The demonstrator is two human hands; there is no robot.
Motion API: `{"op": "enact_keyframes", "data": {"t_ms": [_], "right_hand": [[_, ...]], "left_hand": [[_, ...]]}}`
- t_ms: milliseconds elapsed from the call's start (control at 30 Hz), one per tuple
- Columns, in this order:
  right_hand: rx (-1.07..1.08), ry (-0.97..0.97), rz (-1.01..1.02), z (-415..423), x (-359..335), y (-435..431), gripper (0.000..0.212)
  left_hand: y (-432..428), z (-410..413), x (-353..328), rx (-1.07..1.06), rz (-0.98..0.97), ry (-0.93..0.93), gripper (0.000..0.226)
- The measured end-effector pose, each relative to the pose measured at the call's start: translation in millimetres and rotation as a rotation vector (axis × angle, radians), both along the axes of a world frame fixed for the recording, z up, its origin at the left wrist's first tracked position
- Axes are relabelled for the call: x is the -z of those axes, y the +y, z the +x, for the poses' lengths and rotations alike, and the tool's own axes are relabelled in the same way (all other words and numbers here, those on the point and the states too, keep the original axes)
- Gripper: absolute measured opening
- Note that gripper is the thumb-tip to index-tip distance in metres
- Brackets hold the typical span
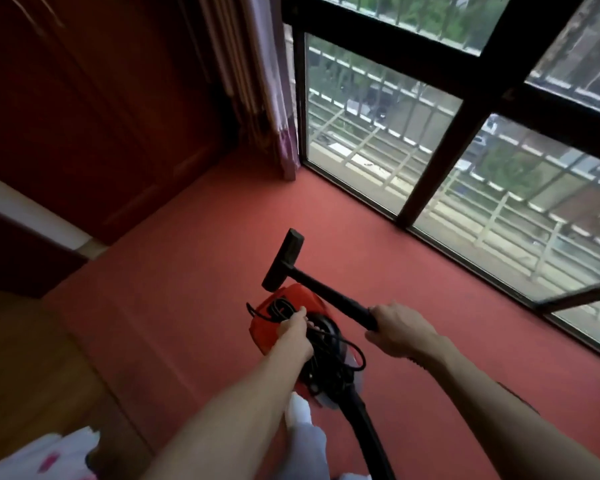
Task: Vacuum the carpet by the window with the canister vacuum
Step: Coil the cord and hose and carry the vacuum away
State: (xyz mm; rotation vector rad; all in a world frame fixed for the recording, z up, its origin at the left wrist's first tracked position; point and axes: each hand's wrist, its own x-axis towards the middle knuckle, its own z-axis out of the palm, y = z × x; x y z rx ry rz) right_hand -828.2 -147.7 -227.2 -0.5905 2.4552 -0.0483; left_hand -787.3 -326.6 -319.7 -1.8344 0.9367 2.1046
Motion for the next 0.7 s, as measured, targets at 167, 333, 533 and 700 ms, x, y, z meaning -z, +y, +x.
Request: {"op": "enact_keyframes", "data": {"t_ms": [167, 333, 533, 700], "right_hand": [[-0.175, 0.075, 0.015, -41.2, -24.9, -53.8, 0.029], [-0.265, 0.151, 0.024, -87.8, -41.6, -99.2, 0.032], [-0.383, 0.187, 0.033, -164.3, -42.1, -138.5, 0.033], [-0.523, 0.187, 0.004, -254.1, -44.1, -182.8, 0.033]], "left_hand": [[-53.4, -29.7, -18.2, -0.182, 0.067, 0.043, 0.034], [-96.0, -61.0, -29.0, -0.294, 0.105, 0.053, 0.033], [-130.9, -113.2, -32.7, -0.393, 0.106, 0.075, 0.036], [-154.8, -176.8, -45.1, -0.514, 0.09, 0.089, 0.038]]}}
